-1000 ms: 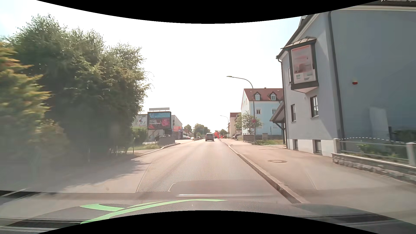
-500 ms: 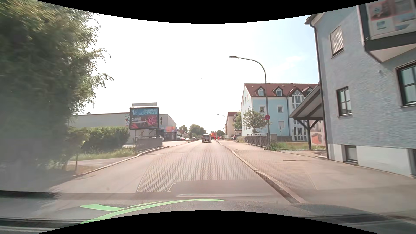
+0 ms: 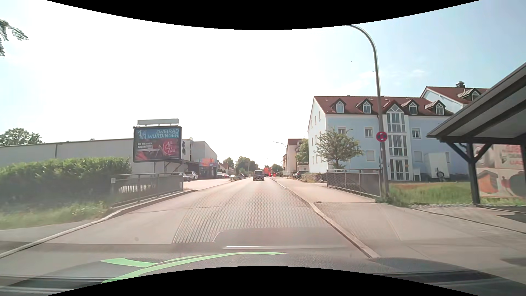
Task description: Follow the waypoints while adhering to traffic rules and regulations
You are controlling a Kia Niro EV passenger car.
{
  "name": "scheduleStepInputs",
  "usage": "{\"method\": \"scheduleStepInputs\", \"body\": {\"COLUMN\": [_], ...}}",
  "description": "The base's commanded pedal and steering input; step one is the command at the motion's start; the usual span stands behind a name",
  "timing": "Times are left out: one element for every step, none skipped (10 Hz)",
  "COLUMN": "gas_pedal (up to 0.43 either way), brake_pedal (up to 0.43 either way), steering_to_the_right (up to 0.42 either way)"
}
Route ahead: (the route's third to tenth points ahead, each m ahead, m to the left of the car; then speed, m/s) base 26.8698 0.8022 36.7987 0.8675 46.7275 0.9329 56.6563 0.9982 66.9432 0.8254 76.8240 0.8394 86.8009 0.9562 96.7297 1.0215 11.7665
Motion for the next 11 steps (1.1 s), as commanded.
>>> {"method": "scheduleStepInputs", "body": {"gas_pedal": [0.118,0.118,0.118,0.118,0.118,0.118,0.118,0.118,0.118,0.110,0.110], "brake_pedal": [0.000,0.000,0.000,0.000,0.000,0.000,0.000,0.000,0.000,0.000,0.000], "steering_to_the_right": [0.004,0.005,0.005,0.004,0.005,0.004,0.004,0.003,0.003,0.004,0.004]}}
